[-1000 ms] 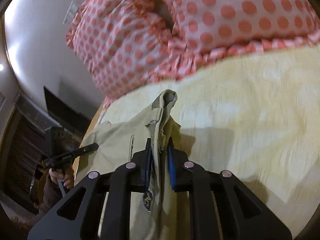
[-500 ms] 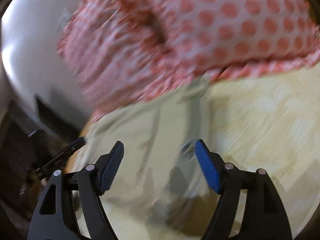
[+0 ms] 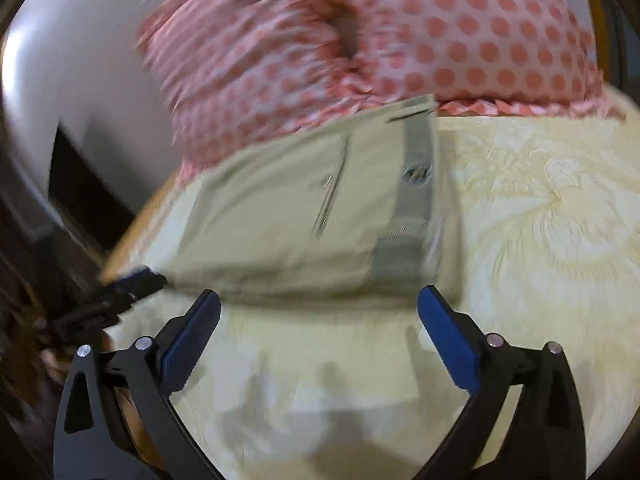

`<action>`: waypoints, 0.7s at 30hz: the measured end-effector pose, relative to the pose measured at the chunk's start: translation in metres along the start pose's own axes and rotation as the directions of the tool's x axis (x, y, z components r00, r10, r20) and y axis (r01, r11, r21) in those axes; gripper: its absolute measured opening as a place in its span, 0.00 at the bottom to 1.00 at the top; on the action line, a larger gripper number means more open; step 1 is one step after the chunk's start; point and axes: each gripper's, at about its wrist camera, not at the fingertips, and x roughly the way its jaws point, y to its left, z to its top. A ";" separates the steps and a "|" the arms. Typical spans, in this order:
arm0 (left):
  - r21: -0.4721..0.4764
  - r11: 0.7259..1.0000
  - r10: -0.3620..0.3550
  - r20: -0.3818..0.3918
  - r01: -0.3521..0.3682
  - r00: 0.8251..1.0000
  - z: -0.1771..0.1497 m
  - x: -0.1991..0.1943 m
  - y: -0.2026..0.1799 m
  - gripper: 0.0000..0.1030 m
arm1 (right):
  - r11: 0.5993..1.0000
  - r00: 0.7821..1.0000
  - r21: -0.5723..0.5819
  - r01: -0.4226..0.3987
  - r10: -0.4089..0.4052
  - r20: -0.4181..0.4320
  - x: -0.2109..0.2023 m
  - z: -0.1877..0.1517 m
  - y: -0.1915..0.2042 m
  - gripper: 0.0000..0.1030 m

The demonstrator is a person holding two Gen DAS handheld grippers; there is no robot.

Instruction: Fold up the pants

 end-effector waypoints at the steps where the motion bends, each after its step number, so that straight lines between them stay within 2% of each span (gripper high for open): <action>1: -0.010 1.000 0.000 -0.008 0.000 1.000 -0.012 -0.004 0.000 0.90 | 0.999 1.000 -0.019 0.029 -0.029 0.000 0.001 -0.010 0.006 0.98; 3: -0.026 0.999 0.026 -0.030 -0.027 0.999 -0.036 -0.009 0.000 0.92 | 0.996 0.997 -0.039 0.080 -0.080 -0.002 0.010 -0.023 0.018 0.98; 4: 0.002 0.997 0.073 0.012 -0.073 0.997 -0.043 -0.015 -0.006 0.98 | 0.993 0.994 -0.045 0.106 -0.106 -0.002 0.014 -0.027 0.021 0.98; 5: 0.029 0.989 0.146 0.024 -0.146 0.989 -0.049 -0.015 -0.013 0.98 | 0.989 0.990 -0.054 0.140 -0.141 -0.006 0.020 -0.029 0.025 0.98; 7: 0.050 0.978 0.200 0.008 -0.200 0.980 -0.053 -0.010 -0.020 0.98 | 0.978 0.980 -0.078 0.196 -0.197 -0.002 0.028 -0.032 0.033 0.99; 9: 0.035 0.977 0.209 0.023 -0.210 0.978 -0.057 -0.012 -0.019 0.98 | 0.954 0.961 -0.116 0.277 -0.277 0.012 0.034 -0.039 0.042 0.99; 10: 0.028 0.978 0.207 0.028 -0.208 0.978 -0.057 -0.012 -0.019 0.98 | 0.948 0.956 -0.123 0.294 -0.293 0.027 0.035 -0.041 0.045 0.99; 12: 0.031 0.977 0.208 0.041 -0.209 0.977 -0.059 -0.013 -0.018 0.98 | 0.948 0.952 -0.091 0.306 -0.303 0.047 0.033 -0.045 0.045 0.99; 21: 0.034 0.978 0.201 0.081 -0.204 0.976 -0.063 -0.015 -0.019 0.98 | 0.943 0.944 -0.077 0.325 -0.317 0.092 0.033 -0.050 0.048 0.99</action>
